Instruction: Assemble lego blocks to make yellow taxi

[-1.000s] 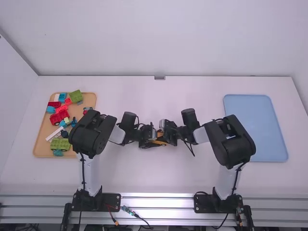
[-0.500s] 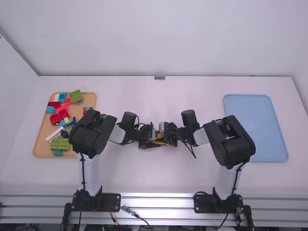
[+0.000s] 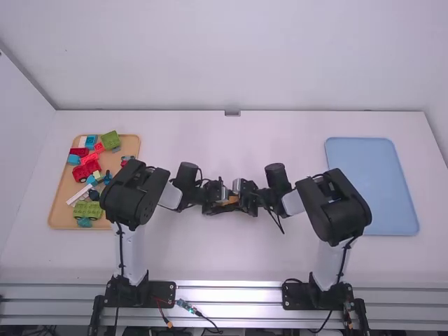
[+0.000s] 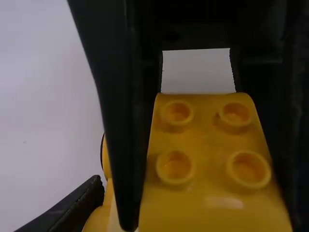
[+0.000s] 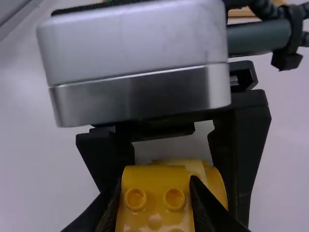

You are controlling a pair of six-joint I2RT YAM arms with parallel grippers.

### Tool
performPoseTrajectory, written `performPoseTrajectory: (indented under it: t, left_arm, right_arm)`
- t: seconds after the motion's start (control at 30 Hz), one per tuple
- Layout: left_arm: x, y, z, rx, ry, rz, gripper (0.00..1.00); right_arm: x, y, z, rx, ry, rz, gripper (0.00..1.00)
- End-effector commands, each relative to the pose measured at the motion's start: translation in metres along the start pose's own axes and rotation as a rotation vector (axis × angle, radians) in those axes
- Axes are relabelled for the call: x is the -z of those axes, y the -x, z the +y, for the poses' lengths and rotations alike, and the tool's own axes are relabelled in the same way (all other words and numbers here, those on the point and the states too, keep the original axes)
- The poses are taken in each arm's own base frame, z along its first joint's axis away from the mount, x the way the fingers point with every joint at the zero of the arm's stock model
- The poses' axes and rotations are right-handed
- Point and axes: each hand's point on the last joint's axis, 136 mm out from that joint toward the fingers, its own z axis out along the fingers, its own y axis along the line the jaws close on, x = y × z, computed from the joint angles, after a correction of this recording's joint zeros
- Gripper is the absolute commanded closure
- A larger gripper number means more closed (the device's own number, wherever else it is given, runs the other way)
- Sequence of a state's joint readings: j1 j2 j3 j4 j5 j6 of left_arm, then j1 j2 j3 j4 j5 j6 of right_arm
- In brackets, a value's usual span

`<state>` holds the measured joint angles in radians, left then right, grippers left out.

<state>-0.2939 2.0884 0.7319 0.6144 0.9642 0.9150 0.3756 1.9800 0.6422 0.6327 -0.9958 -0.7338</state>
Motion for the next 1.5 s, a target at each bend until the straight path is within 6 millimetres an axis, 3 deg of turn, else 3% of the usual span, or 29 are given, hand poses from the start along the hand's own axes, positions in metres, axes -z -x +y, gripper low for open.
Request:
performPoseTrajectory:
  t: [0.0,0.33,0.8,1.1,1.47]
  left_arm:
    - [0.0,0.009,0.0,-0.035,-0.002,-0.017,0.61]
    - [0.0,0.003,-0.007,-0.041,-0.028,0.001,0.66]
    - [0.0,0.003,-0.007,-0.039,-0.029,0.003,0.66]
    - [0.0,0.004,-0.006,-0.037,-0.029,0.002,0.66]
    - [0.0,0.004,-0.005,-0.037,-0.028,0.002,0.66]
  right_arm:
    - [-0.002,-0.021,0.004,-0.06,-0.012,0.063,1.0]
    - [-0.001,0.008,-0.008,0.02,0.013,0.025,1.0]
    - [0.012,0.021,-0.014,0.037,0.005,-0.009,1.0]
    - [0.011,0.005,-0.007,0.012,0.016,0.017,1.0]
    - [0.013,0.009,-0.001,0.012,0.032,-0.025,1.0]
